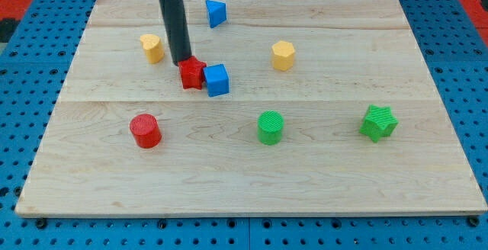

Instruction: Move the red star into the red circle

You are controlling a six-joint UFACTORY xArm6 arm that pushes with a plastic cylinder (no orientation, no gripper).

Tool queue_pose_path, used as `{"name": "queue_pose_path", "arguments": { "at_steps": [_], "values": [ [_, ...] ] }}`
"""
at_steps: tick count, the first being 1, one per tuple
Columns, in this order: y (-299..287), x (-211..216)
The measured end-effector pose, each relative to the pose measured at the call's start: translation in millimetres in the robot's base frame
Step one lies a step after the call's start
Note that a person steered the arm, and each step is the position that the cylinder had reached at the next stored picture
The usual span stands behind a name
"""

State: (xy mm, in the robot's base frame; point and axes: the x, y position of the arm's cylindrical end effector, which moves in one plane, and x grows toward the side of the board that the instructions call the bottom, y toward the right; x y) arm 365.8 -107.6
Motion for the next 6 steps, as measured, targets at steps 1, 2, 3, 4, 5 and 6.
{"name": "queue_pose_path", "arguments": {
  "at_steps": [1, 2, 3, 4, 5, 6],
  "values": [
    [20, -19],
    [51, -5],
    [41, 28],
    [-2, 35],
    [-7, 19],
    [-44, 37]
  ]
}}
